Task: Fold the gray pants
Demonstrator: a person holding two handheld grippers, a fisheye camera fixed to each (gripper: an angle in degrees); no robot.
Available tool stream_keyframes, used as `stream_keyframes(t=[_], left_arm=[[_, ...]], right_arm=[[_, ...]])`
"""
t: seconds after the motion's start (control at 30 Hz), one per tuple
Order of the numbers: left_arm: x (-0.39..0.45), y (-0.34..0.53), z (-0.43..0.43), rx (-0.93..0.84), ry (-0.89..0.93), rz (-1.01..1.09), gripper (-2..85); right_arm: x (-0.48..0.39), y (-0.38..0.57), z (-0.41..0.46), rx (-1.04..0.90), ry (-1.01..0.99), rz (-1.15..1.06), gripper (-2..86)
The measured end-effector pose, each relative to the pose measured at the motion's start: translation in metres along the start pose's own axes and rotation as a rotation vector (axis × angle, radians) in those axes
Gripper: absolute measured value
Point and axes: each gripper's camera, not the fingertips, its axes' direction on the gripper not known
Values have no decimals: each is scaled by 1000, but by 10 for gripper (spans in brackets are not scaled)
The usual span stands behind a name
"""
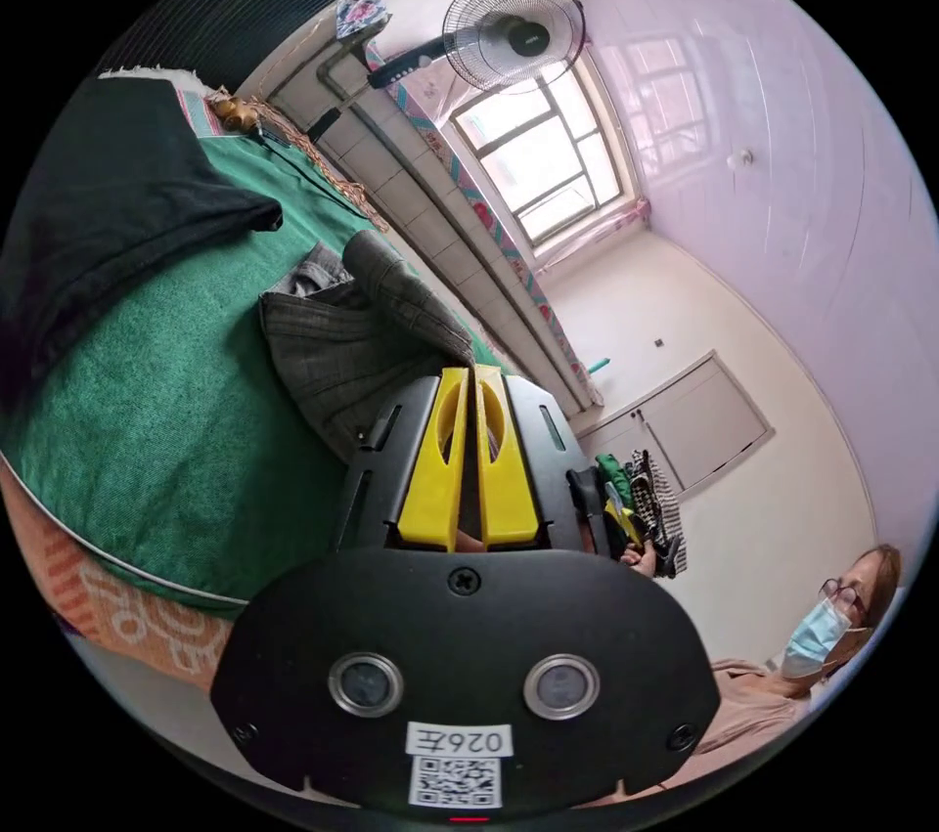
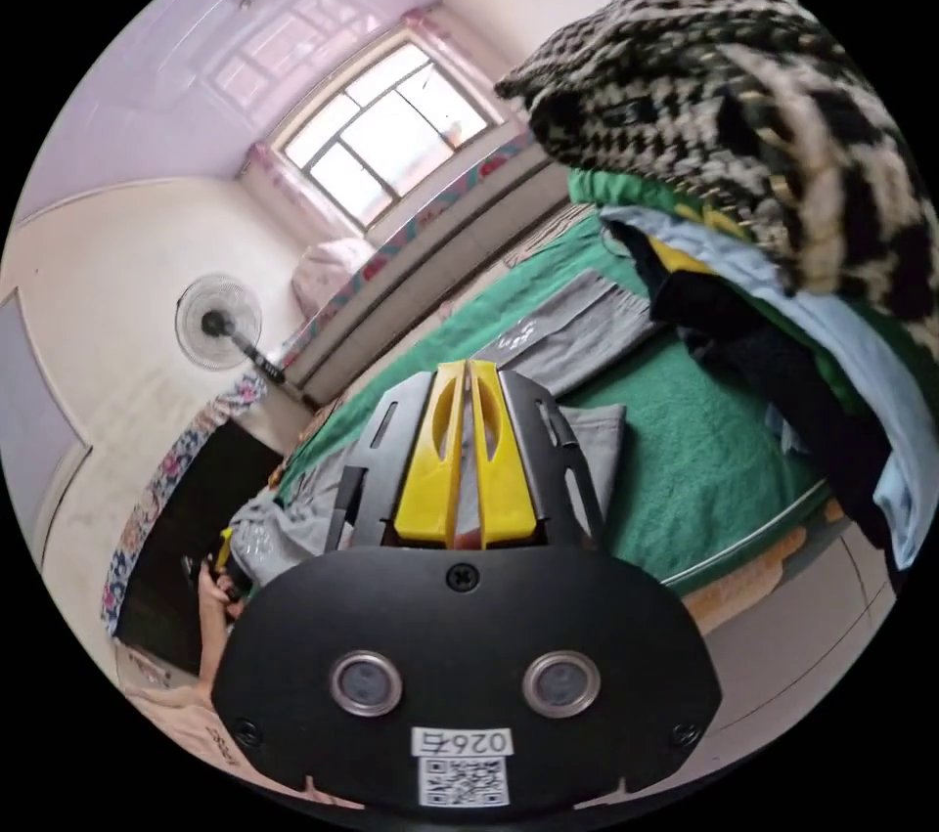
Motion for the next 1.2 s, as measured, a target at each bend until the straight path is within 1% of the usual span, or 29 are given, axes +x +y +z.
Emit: stream_keyframes(t=[0.03,0.07,0.1,0.17,0.2,0.23,0.27,0.3,0.33,0.4,0.43,0.47,0.5,0.57,0.6,0.63,0.67,0.73,0.83,1.0,1.1,1.2], left_arm=[[-5,7,2,-22,-20,16,-6],[-8,13,5,-42,-37,36,-6],[-10,16,6,-49,-42,45,-6],[-17,28,11,-61,-50,65,-6],[-20,30,12,-62,-47,66,-6],[-26,35,14,-63,-36,63,-6],[-34,39,15,-61,-22,56,-6],[-39,42,15,-61,-14,51,-6],[-48,46,14,-58,3,38,-6],[-64,53,11,-47,40,7,-6],[-75,58,7,-35,69,-14,-6],[-84,62,2,-23,92,-29,-6],[-89,64,0,-18,100,-35,-6],[-100,71,-5,7,109,-50,-7],[-101,72,-6,17,106,-53,-7],[-103,75,-8,41,99,-57,-7],[-103,77,-7,62,101,-60,-7],[-100,78,-4,98,97,-64,-7],[-89,76,5,157,42,-64,-7],[-59,37,38,188,-50,-15,-5],[-39,-5,74,154,-99,31,-3],[-26,-52,122,98,-199,61,4]], right_arm=[[0,9,9,-47,-29,-32,50],[-5,17,29,-140,-44,-70,85],[-9,21,42,-193,-45,-84,102],[-22,43,99,-381,-34,-121,144],[-26,50,114,-423,-22,-135,138],[-34,64,144,-510,25,-176,124],[-38,81,175,-613,101,-232,53],[-38,90,191,-679,147,-273,18],[-36,106,211,-753,271,-353,3],[-28,105,197,-703,208,-319,-10],[-19,102,174,-626,140,-275,-13],[-5,98,141,-517,95,-217,-14],[3,97,121,-450,69,-181,-15],[40,105,33,-133,-79,-25,-15],[47,111,12,-54,-113,3,-15],[58,126,-24,84,-164,34,-15],[61,139,-47,160,-168,47,-15],[53,152,-66,209,-144,12,-15],[28,154,-74,231,-97,-60,-15],[-6,104,-57,200,-32,-175,-16],[-21,57,-20,158,48,-217,-16],[-33,5,40,86,136,-234,-15]])
